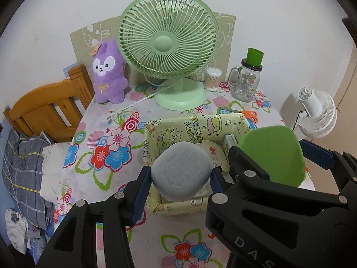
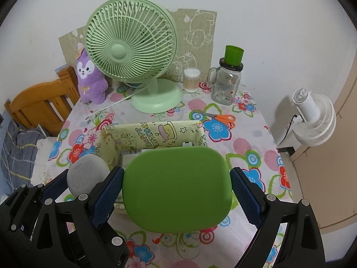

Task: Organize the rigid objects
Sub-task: 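Carry the green case with right tool while left carries the white object into the box, then lower and release the green case with right tool while left releases the white object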

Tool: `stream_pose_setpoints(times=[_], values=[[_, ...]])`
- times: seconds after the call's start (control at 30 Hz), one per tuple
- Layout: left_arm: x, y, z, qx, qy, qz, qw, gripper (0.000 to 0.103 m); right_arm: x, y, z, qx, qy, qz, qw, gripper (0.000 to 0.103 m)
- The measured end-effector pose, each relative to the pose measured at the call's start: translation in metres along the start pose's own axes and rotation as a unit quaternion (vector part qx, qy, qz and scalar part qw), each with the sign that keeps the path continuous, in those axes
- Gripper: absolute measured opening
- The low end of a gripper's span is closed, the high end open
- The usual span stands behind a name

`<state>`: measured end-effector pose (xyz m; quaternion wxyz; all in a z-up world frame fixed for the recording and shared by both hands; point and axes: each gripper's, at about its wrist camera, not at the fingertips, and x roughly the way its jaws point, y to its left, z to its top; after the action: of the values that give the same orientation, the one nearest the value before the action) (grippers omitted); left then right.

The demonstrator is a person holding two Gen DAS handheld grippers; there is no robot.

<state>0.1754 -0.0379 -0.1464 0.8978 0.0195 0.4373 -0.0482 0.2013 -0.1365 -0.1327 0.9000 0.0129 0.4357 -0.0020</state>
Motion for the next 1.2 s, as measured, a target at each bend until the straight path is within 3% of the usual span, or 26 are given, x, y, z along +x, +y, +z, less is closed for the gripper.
stream_pose_setpoints(times=[0.67, 1.03, 1.2], values=[[0.057, 0.001, 0.003, -0.002, 0.031, -0.003, 0.9995, 0.056, 0.059, -0.002, 0.001, 0.005, 0.029, -0.005, 1.000, 0.095], [0.070, 0.003, 0.000, 0.001, 0.045, 0.002, 0.9990, 0.057, 0.075, 0.002, -0.002, -0.003, 0.040, -0.001, 0.999, 0.095], [0.072, 0.004, 0.004, 0.004, 0.041, 0.007, 0.9991, 0.068, 0.078, 0.001, 0.002, 0.002, 0.039, 0.000, 0.999, 0.095]])
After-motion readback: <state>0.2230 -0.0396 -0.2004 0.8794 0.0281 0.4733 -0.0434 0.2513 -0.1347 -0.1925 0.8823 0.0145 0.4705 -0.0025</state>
